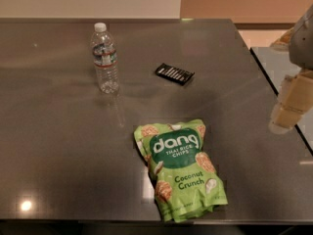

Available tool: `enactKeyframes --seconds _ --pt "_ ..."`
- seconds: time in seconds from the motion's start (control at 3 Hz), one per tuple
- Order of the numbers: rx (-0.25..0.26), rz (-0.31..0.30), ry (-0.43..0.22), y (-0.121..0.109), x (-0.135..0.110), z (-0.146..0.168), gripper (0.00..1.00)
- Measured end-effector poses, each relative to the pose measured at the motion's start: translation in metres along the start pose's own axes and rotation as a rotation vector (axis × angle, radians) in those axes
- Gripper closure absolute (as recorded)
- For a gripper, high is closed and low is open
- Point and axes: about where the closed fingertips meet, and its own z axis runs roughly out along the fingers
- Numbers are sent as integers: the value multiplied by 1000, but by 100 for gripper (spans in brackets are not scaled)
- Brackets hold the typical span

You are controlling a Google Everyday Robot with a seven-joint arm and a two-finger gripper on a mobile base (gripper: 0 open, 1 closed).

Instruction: Move water bottle near rxbar chocolate

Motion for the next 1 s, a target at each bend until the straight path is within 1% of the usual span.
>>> enactKeyframes --seconds 0.33,0.67,1.0 --pt "3 -2 -4 -1 -1 -1 0" --pt "-2 -3 -41 -12 -14 5 0" --pt "-14 1 -83 -25 -31 17 0"
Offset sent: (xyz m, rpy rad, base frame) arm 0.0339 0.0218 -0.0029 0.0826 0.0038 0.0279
